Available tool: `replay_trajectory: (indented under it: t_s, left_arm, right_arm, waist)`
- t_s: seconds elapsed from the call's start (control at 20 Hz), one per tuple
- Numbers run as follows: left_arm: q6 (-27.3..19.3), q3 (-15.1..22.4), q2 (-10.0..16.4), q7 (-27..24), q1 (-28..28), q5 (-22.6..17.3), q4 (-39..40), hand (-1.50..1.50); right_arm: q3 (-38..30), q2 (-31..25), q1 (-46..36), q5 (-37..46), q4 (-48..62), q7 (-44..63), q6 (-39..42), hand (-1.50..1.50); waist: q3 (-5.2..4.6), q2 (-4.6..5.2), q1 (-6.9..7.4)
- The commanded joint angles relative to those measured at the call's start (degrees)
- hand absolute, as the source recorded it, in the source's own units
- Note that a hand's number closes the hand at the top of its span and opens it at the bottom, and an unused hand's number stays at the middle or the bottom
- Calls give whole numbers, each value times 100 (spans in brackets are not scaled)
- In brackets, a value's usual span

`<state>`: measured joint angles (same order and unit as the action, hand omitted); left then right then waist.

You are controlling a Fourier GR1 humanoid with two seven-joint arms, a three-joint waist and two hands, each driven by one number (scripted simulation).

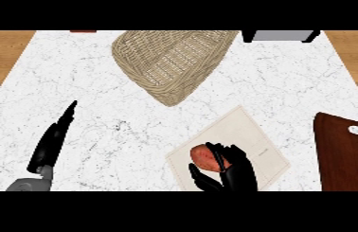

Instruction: Pick the sweet potato from the placemat and place it in the basket

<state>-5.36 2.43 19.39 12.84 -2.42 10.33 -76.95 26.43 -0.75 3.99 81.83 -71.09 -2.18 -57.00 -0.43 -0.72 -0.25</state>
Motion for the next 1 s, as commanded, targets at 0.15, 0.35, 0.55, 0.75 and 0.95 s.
replay_trajectory:
  t_s: [0.15,0.35,0.55,0.75,0.95]
  left_arm:
    - [20,94,-76,269,-221,148,-164,0]
    - [61,264,-158,36,-196,212,-133,0]
    - [20,186,-98,133,-279,253,-88,0]
    - [135,55,-77,90,-190,57,-108,0]
    - [-5,145,-184,120,64,176,-307,0]
  right_arm:
    - [-651,-1048,-1423,-1113,83,-225,1900,150]
    - [-1081,-1915,-2113,-1598,665,-610,3339,150]
    - [-1765,-2492,-3306,-3160,718,-1646,4597,150]
    - [-2624,-3060,-4307,-4204,1136,-2528,5332,150]
    - [-3158,-3702,-5217,-4596,1820,-2960,6095,150]
  waist:
    - [47,119,212]
    - [31,236,489]
    - [49,155,359]
    - [54,138,303]
    - [49,107,244]
